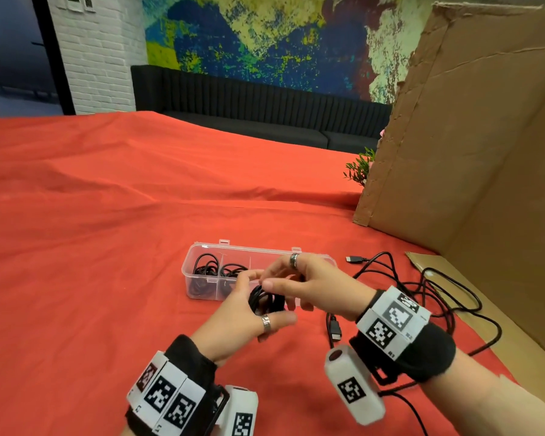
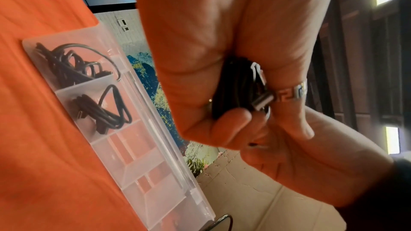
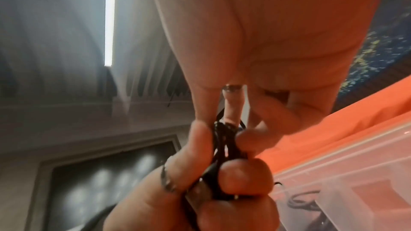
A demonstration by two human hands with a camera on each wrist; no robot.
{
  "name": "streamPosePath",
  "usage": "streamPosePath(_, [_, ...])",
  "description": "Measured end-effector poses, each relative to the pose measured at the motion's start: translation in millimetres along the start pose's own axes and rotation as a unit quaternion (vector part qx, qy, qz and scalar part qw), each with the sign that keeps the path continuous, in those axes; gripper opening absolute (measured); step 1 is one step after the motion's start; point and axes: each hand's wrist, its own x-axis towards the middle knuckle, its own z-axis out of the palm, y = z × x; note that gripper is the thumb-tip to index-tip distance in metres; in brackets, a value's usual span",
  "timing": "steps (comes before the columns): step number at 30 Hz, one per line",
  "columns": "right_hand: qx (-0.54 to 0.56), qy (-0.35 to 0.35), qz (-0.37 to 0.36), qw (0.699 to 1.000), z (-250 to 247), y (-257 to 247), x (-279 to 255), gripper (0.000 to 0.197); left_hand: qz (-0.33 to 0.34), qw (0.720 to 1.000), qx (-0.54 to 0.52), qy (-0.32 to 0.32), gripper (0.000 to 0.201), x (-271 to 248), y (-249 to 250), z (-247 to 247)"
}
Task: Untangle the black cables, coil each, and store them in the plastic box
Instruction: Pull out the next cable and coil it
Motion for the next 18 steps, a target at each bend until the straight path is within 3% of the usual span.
streamPosePath(9, [-0.029, 0.019, -0.067, 0.997, 9, 3, 3, 0.015, 0.017, 0.995, 0.061, 0.083, 0.055, 6, 0, -1])
streamPosePath(18, [-0.021, 0.049, -0.056, 0.997, 18, 16, 7, 0.016, 0.015, 0.997, 0.052, 0.064, 0.053, 11, -11, -4])
